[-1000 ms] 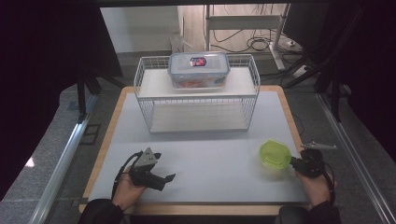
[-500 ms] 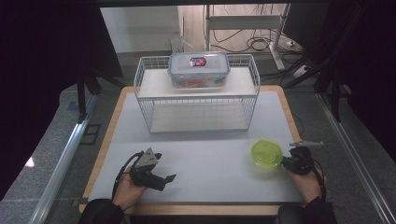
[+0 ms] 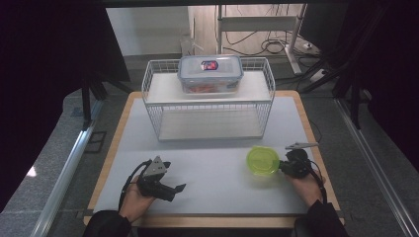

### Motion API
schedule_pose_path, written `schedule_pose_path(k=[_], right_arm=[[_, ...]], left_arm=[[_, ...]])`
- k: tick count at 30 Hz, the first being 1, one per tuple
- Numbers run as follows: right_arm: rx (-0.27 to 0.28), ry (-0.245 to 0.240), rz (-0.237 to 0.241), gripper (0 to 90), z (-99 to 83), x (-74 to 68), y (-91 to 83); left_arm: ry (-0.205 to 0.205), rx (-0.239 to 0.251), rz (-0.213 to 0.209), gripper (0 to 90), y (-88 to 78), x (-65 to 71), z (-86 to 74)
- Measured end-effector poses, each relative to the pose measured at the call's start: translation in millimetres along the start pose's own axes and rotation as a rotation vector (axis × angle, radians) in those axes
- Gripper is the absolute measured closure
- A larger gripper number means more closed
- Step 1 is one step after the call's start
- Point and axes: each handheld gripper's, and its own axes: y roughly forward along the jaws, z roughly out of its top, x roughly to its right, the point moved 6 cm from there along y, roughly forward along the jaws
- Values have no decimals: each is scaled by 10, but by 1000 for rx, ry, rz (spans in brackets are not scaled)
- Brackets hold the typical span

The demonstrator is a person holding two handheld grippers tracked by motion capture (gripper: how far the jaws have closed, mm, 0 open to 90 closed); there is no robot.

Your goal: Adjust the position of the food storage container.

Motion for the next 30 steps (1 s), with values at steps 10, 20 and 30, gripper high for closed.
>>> schedule_pose_path(k=[10,20,30], right_arm=[[-17,-68,92,900,216,-436,327],[-7,-116,134,900,397,-718,507],[-6,-147,167,900,513,-903,663]], left_arm=[[-10,3,4,43,-8,-9,0],[-7,2,2,43,-10,-7,2],[-6,3,0,42,-9,-8,3]])
